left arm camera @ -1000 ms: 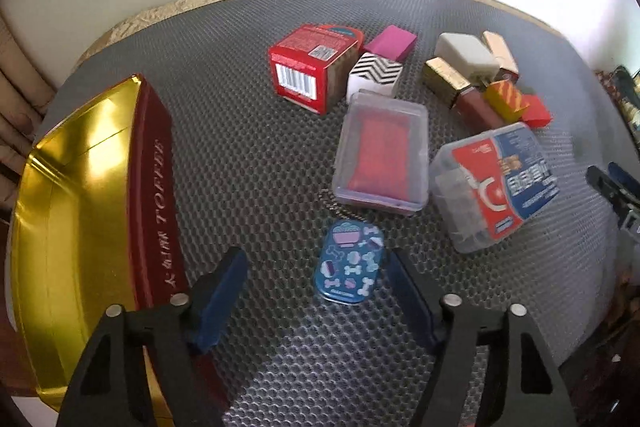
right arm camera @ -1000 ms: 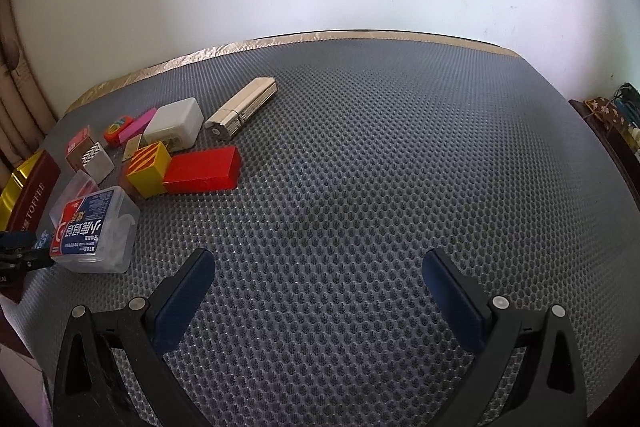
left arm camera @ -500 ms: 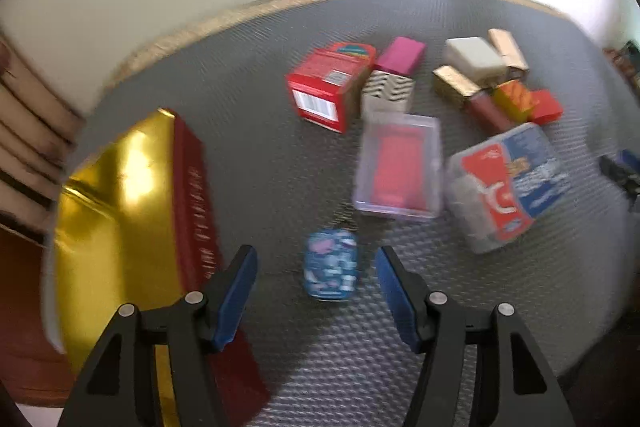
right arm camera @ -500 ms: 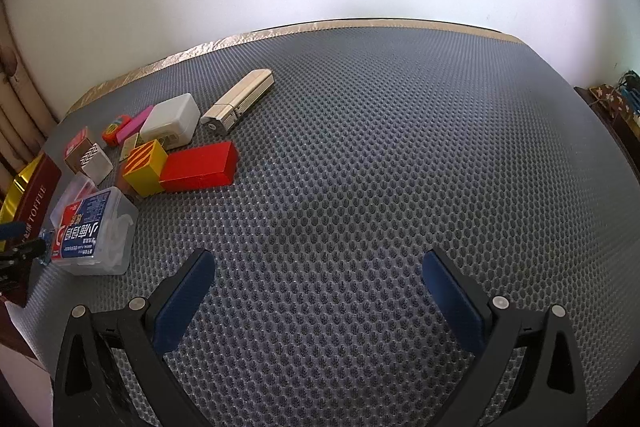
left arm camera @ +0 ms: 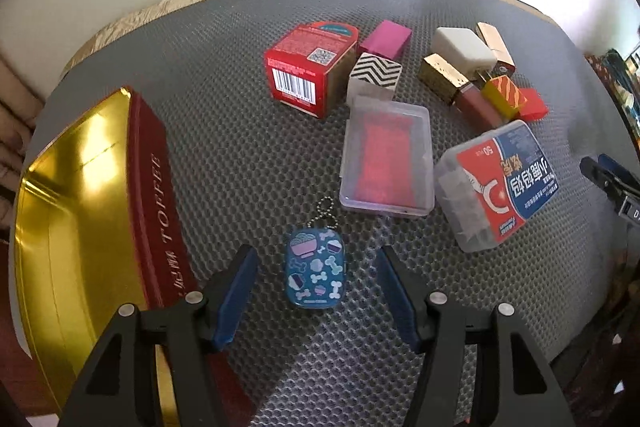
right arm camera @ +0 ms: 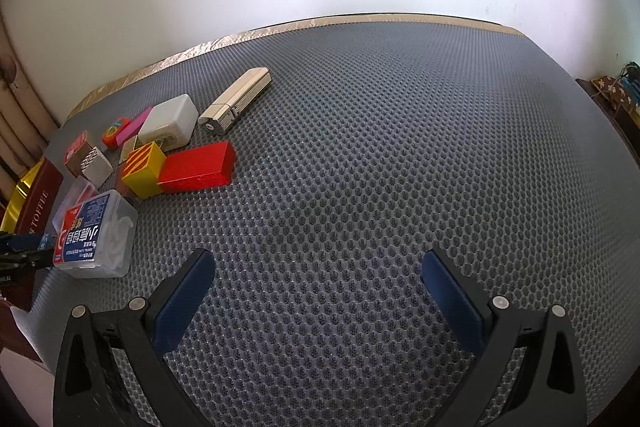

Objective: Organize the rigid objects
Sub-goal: 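Close the left tool on the blue cartoon keychain tag, then grasp the white-and-red floss box with the right tool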

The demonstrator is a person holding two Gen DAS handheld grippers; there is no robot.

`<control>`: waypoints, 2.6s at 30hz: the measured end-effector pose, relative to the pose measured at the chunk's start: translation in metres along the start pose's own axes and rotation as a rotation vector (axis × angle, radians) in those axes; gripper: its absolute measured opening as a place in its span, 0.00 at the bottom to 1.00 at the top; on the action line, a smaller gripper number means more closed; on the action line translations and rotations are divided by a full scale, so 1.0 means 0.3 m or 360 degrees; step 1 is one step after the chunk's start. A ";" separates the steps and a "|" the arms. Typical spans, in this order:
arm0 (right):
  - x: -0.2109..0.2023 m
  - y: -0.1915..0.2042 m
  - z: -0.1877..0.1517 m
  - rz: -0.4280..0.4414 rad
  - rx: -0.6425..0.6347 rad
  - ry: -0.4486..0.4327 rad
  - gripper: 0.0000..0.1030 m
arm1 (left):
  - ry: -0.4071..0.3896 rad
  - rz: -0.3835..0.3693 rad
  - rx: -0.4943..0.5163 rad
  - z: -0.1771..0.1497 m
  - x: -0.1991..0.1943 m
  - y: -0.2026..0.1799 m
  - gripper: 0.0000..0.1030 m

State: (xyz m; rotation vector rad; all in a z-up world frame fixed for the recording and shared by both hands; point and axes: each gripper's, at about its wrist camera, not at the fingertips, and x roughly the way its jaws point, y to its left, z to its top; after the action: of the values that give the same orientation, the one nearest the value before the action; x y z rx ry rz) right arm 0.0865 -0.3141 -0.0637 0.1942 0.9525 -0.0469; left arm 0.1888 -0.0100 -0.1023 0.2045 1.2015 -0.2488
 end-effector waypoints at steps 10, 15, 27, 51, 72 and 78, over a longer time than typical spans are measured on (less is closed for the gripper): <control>0.008 0.005 0.000 0.0000 0.0007 0.0006 1.00 | -0.0161 -0.0230 0.0006 -0.019 -0.137 0.064 0.61; 0.011 0.008 0.002 -0.0005 0.0005 0.0013 1.00 | -0.0115 -0.0188 0.0054 -0.002 -0.130 0.035 0.61; 0.018 0.019 0.004 -0.0009 0.0001 0.0016 1.00 | 0.0051 -0.0119 0.0023 -0.020 -0.003 0.018 0.30; -0.069 0.637 0.149 0.0698 -0.1851 0.0311 1.00 | -0.0037 -0.0271 -0.0420 -0.251 -0.178 -0.020 0.30; 0.151 0.779 0.045 0.0490 -0.2195 0.0728 0.57 | -0.0123 -0.0289 -0.0417 -0.316 -0.310 0.013 0.30; 0.047 0.702 0.070 0.0563 -0.1841 0.0658 0.57 | -0.0200 -0.0260 -0.0416 -0.329 -0.384 0.036 0.30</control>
State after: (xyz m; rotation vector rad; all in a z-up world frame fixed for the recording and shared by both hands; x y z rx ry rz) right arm 0.1379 -0.1108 -0.0331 -0.7254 1.2025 0.8836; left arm 0.0647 0.0382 -0.0285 -0.1357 1.1144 -0.2405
